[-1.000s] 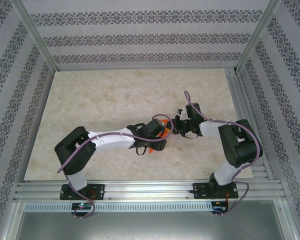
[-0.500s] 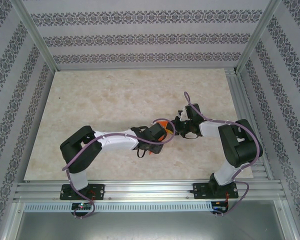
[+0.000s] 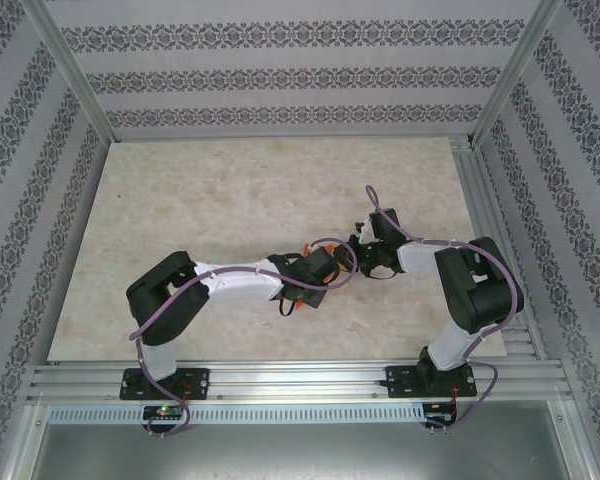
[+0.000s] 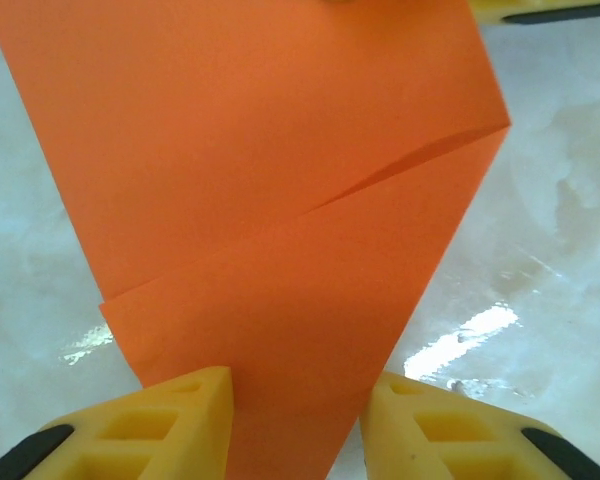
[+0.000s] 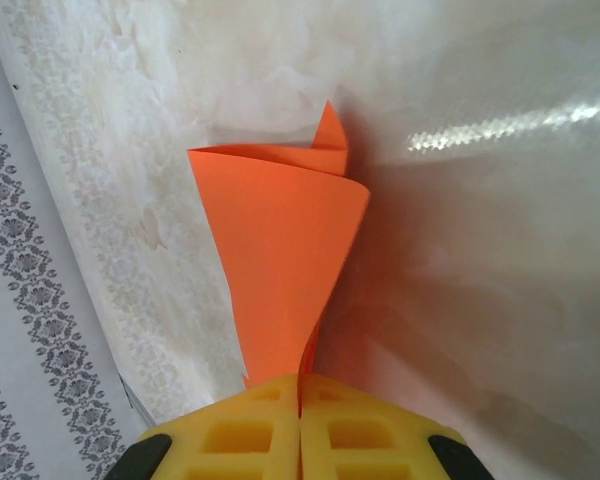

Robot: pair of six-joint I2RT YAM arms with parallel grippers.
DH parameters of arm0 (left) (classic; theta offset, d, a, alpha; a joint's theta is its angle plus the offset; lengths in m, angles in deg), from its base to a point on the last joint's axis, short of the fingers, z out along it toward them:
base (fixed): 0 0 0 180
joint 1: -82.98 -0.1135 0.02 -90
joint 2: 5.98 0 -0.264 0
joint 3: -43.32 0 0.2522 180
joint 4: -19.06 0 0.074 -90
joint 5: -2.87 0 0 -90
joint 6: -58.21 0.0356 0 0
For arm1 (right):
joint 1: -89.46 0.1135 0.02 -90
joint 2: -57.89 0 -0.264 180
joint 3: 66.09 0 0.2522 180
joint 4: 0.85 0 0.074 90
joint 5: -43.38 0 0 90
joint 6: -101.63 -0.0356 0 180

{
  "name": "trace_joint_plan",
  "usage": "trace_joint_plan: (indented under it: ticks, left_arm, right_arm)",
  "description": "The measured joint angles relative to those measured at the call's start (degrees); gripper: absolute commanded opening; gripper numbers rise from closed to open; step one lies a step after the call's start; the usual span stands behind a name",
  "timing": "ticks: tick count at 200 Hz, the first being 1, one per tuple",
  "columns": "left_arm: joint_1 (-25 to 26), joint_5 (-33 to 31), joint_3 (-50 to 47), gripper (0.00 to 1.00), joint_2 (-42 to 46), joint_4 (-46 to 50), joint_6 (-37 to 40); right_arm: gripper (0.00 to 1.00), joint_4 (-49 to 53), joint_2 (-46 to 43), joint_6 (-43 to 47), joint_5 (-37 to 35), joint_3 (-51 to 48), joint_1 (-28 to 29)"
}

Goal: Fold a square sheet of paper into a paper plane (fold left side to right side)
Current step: Fold the wing for the fifth time at the center of the table.

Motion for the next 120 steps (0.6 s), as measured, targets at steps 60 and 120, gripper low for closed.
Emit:
trace_joint_plan:
  ticks: [60,120]
  left_arm:
    - [0.0,-2.4,0.3,0.45,-0.1,1.7,-0.2]
    - [0.0,-4.2,0.9,0.50,-0.1,3.0,-0.1]
  right_arm:
    - [0.08,2.0,0.0,1.5,0.0,0.4,0.0]
    - [0.08,3.6,0.2,2.8,0.0,1.7,0.0]
